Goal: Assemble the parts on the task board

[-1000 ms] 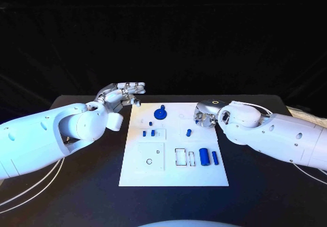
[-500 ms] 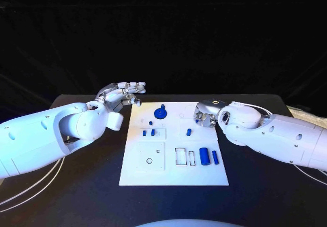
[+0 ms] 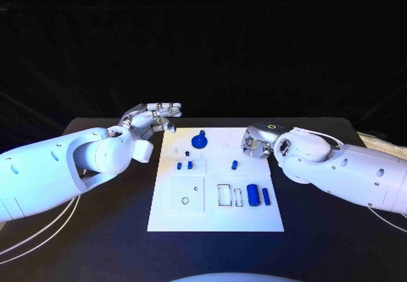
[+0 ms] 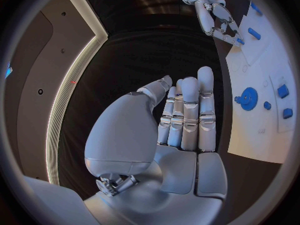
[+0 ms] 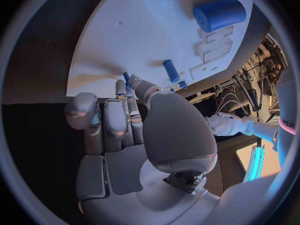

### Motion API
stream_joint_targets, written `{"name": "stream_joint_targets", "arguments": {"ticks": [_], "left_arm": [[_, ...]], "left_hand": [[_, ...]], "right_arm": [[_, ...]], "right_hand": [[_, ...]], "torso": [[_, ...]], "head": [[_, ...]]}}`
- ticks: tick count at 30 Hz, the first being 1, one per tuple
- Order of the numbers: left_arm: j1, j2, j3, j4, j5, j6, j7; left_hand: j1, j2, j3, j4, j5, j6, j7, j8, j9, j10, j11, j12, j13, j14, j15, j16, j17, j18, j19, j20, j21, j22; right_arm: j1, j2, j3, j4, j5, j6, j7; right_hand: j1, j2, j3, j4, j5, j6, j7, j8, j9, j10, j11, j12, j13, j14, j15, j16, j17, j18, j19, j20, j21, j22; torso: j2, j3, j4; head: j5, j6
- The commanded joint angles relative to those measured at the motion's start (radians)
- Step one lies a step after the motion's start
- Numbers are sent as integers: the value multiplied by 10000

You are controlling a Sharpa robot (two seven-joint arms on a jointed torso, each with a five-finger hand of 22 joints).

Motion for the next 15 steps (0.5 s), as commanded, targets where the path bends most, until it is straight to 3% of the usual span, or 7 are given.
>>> {"name": "stream_joint_targets", "arguments": {"ticks": [1, 8, 15], "left_arm": [[4, -5, 7, -4, -47, 225, -50], [4, -27, 6, -30, -48, 214, -81], [5, -26, 5, -52, -49, 202, -86]], "left_hand": [[110, -17, -17, -57, 32, -76, 22, 3, -15, -52, -4, 52, 16, -76, 8, -51, -14, 117, -45, -21, -36, -15], [117, -12, -24, -62, 27, -86, 27, 2, -18, -69, 2, 56, 16, -107, 13, -88, -64, 116, -50, -18, -52, -26], [124, -7, -36, -70, 22, -107, 38, -3, -23, -95, 11, 64, 17, -133, 20, -112, -92, 114, -57, -14, -76, -43]], "right_arm": [[29, -116, 23, 149, 304, -157, -16], [102, -458, 84, 683, 429, -266, -42], [182, -691, 132, 1534, 583, -584, 43]], "right_hand": [[-86, 13, -38, 19, -38, 12, -9, -6, 0, 76, 1, -67, -9, 427, -68, 52, 13, -53, 64, -26, 66, 11], [-52, 30, -23, 5, -35, 23, -19, -6, 4, 94, -11, -85, -25, 426, -73, 58, 17, -53, 65, -30, 67, 13], [59, 47, 20, -63, -29, 45, -2, -7, 13, 131, -8, -122, -58, 421, -76, 67, 22, -55, 72, -35, 77, 27]], "torso": [[2, 0, -12], [-1, -1, -4], [0, -5, -3]], "head": [[5, 6], [4, 10], [60, 41]]}}
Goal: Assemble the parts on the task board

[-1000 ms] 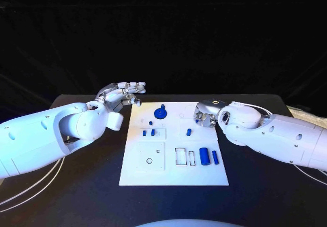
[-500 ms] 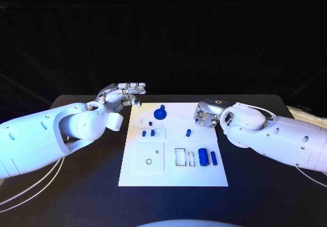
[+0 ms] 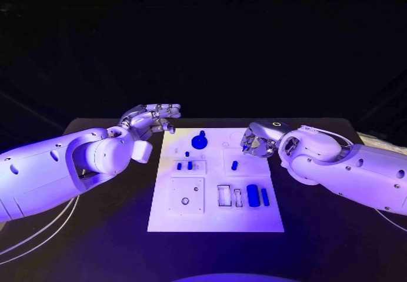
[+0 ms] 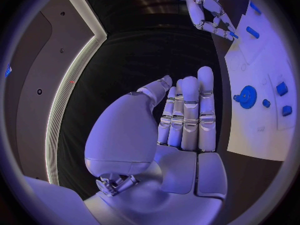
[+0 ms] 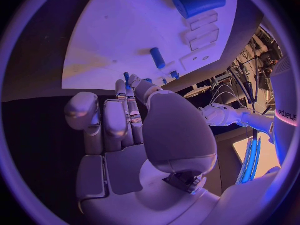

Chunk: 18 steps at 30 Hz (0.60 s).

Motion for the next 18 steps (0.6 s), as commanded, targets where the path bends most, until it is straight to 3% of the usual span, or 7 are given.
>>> {"name": "stream_joint_targets", "arguments": {"ticks": [1, 10, 13, 18], "left_arm": [[5, 10, 7, 5, -44, 174, 10], [4, 39, 5, -7, -46, 191, 5], [4, 49, 5, -1, -46, 198, 4], [4, 68, 5, 35, -46, 212, 5]], "left_hand": [[124, -7, -8, -41, 22, -74, 5, -3, -15, -94, 9, 64, 9, -63, 20, -63, -14, 114, -57, -14, -35, -17], [128, -4, -16, -45, 21, -92, 12, -9, -19, -109, 15, 69, 10, -72, 25, -69, -21, 114, -60, -12, -49, -27], [128, -4, -16, -45, 21, -92, 12, -9, -19, -109, 15, 69, 10, -72, 25, -69, -21, 114, -60, -12, -49, -27], [128, -4, -16, -45, 21, -92, 12, -9, -19, -109, 15, 69, 10, -72, 25, -69, -21, 114, -60, -12, -49, -27]], "right_arm": [[13, -13, 10, 406, 181, -345, 75], [-67, 399, 17, 1358, 320, -558, 344], [-116, 587, 14, 1427, 342, -529, 409], [-399, 986, 2, 1321, 362, -439, 569]], "right_hand": [[70, 52, 26, -70, -26, 46, 4, 5, 21, 64, -5, -49, -19, 420, -75, 70, 15, -55, 36, 1, 36, 8], [135, 81, 59, -111, -19, 58, 39, 2, 28, 95, 19, -74, -42, 418, -62, 89, 32, -60, 45, 7, 52, 31], [137, 82, 60, -113, -19, 59, 41, 2, 28, 97, 20, -74, -43, 418, -61, 90, 33, -61, 46, 7, 53, 33], [154, 88, 68, -125, -16, 59, 54, -2, 29, 105, 30, -83, -50, 417, -57, 95, 37, -60, 45, 10, 52, 30]], "torso": [[4, -6, 6], [3, -11, 17], [1, -23, 18], [8, -31, 25]], "head": [[66, 14], [329, 17], [393, -4], [688, -106]]}}
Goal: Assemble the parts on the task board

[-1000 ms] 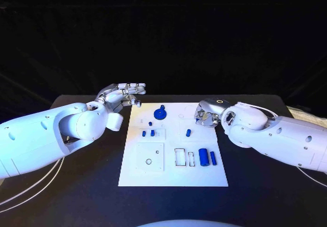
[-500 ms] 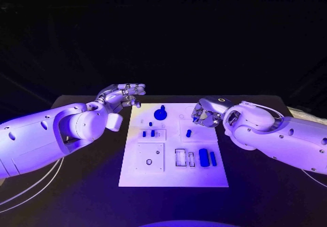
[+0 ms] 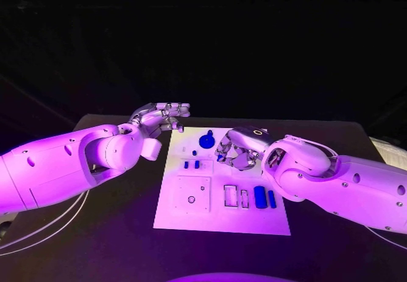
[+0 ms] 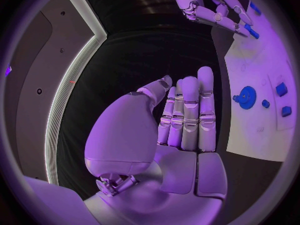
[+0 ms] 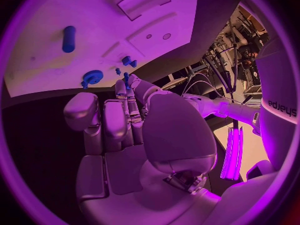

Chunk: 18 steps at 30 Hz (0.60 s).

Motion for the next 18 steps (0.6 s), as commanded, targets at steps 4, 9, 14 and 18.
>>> {"name": "stream_joint_targets", "arguments": {"ticks": [4, 9, 14, 18], "left_arm": [[4, 32, 7, 67, -43, 201, 34], [4, 56, 7, 106, -43, 209, 32], [4, 78, 7, 132, -43, 214, 21], [5, 79, 7, 140, -44, 210, 18]], "left_hand": [[128, -4, -16, -46, 21, -92, 13, -9, -9, -74, -21, 69, 12, -71, 23, -69, -9, 114, -60, -11, -52, -9], [128, -4, -16, -46, 21, -92, 13, -9, -9, -74, -21, 69, 12, -71, 23, -69, -9, 114, -60, -11, -52, -9], [128, -4, -16, -46, 21, -92, 13, -9, -9, -74, -21, 69, 12, -71, 23, -69, -9, 114, -60, -11, -52, -9], [128, -4, -16, -46, 21, -92, 13, -9, -9, -74, -21, 69, 12, -71, 23, -69, -9, 114, -60, -11, -52, -9]], "right_arm": [[-413, 400, -17, -254, 43, 16, 428], [-764, 793, -33, -604, 35, 61, 587], [-891, 961, -50, -814, 11, 203, 643], [-935, 1041, -70, -937, 3, 392, 638]], "right_hand": [[104, 26, 23, -87, 17, 32, 26, 62, 14, 74, 7, -57, -25, 414, -50, 55, 7, -61, 47, 14, 56, 12], [125, 36, 34, -105, 20, 27, 44, 55, 15, 80, 21, -70, -36, 411, -42, 58, 10, -59, 44, 19, 52, 3], [126, 38, 35, -106, 20, 25, 48, 54, 15, 80, 24, -73, -37, 410, -40, 55, 6, -58, 42, 20, 47, -5], [121, 45, 36, -108, 19, 9, 69, 41, 13, 76, 42, -89, -49, 407, -29, 54, 3, -58, 39, 27, 44, -10]], "torso": [[9, 11, -4], [13, 4, 3], [3, -1, 0], [-1, 4, -25]], "head": [[447, -155], [655, -264], [705, -308], [711, -323]]}}
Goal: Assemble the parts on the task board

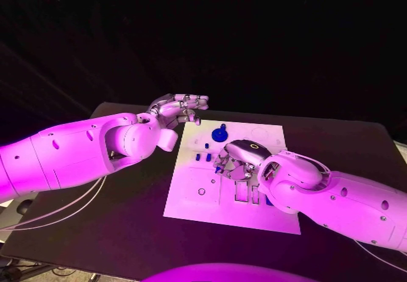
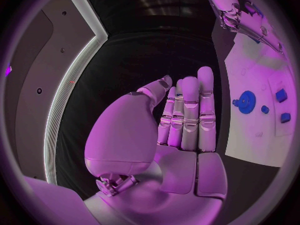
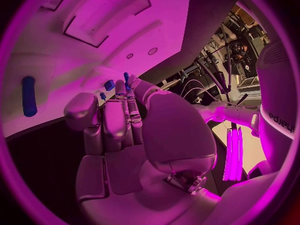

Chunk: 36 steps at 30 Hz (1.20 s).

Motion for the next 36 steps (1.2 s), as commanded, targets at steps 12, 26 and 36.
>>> {"name": "stream_joint_targets", "arguments": {"ticks": [12, 26, 36], "left_arm": [[6, 60, 7, 28, -39, 199, 17], [6, 82, 7, 12, -71, 220, -5], [7, 88, 7, 11, -97, 238, -35]], "left_hand": [[135, 5, -25, -51, 20, -68, -18, -10, -13, -88, -16, 80, 16, -80, 27, -74, -17, 114, -61, -8, -69, -22], [135, 5, -25, -51, 20, -68, -18, -10, -13, -88, -16, 80, 16, -80, 27, -74, -17, 114, -61, -8, -69, -22], [133, 9, -35, -51, 17, -76, -13, -10, -15, -98, -11, 88, 17, -86, 30, -77, -22, 113, -62, -6, -80, -31]], "right_arm": [[-145, 180, -36, -153, -74, 754, 266], [-257, 337, -65, -321, -251, 773, 179], [-283, 444, -73, -351, -672, 818, -228]], "right_hand": [[96, 30, 3, -54, 42, 33, 46, -7, 5, 41, 15, -60, -24, 408, -22, 72, 24, -61, 43, 31, 51, 2], [96, 39, 6, -54, 42, 30, 52, -10, 5, 42, 20, -65, -28, 408, -18, 75, 27, -64, 47, 34, 60, 16], [102, 45, 10, -63, 44, 24, 61, -16, 6, 45, 27, -73, -35, 409, -10, 91, 43, -64, 47, 40, 61, 16]], "torso": [[-8, 12, -20], [-7, 3, -20], [-5, 8, -14]], "head": [[33, -80], [72, -107], [94, -160]]}}
